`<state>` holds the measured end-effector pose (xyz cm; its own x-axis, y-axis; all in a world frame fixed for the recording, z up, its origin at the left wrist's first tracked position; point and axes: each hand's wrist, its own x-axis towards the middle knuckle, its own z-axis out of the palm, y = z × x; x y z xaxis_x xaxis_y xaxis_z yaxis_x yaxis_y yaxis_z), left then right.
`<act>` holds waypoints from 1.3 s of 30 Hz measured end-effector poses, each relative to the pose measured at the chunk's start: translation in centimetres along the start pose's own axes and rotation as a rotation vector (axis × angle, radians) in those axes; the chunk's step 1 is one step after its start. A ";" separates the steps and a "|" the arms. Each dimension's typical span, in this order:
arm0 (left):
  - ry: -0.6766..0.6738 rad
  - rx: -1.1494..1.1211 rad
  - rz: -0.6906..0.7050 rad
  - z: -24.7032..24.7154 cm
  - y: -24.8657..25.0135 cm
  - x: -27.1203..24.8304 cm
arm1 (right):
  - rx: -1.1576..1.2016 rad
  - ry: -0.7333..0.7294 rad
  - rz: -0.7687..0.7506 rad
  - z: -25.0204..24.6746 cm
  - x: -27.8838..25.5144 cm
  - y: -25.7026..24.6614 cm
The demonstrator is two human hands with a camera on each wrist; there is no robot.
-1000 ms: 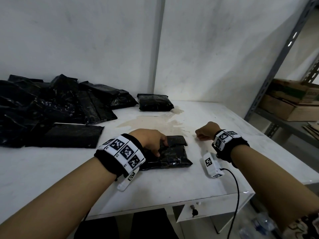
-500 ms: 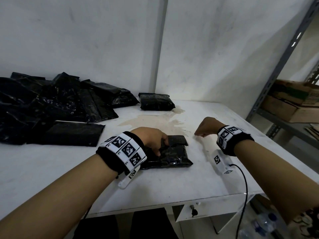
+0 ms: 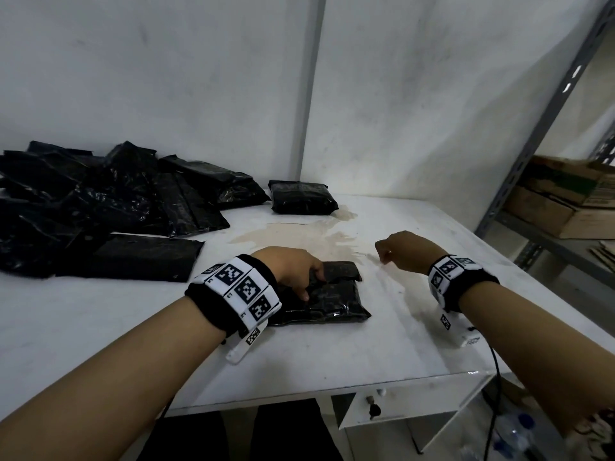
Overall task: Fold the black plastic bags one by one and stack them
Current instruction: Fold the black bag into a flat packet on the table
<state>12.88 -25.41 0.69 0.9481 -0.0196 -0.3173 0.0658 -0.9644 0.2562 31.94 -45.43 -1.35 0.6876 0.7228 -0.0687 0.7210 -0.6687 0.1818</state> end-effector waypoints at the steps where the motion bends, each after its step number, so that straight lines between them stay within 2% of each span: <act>1: 0.000 0.002 0.001 0.0 0.1 0.1 | -0.022 0.012 -0.010 0.0 -0.2 0.1; 10: -0.005 0.025 -0.006 -0.1 0.2 -0.2 | -0.087 0.079 -0.038 -2.2 -2.1 0.5; 14: -0.015 0.016 -0.007 -0.2 0.5 -0.2 | -0.091 0.069 0.007 -4.7 -3.5 0.5; 18: -0.013 0.013 -0.013 -0.2 0.6 -0.5 | -0.089 0.075 0.016 -5.0 -4.0 -0.1; 23: -0.018 0.020 -0.021 -0.2 0.6 -0.6 | -0.025 0.118 0.056 -4.6 -4.2 -0.4; 27: -0.028 0.012 -0.025 -0.2 0.5 -0.4 | 0.063 0.058 0.092 -4.3 -4.2 -0.8; 32: -0.026 0.005 -0.021 -0.2 0.4 -0.2 | 0.215 0.072 0.174 -4.1 -4.0 -0.5; 39: -0.019 0.011 -0.019 -0.1 0.4 -0.1 | 0.244 0.065 0.146 -5.1 -5.5 -0.1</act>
<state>12.83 -25.79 0.95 0.9407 -0.0065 -0.3391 0.0799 -0.9674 0.2402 27.63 -48.43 4.02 0.7844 0.6202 0.0050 0.6194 -0.7830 -0.0567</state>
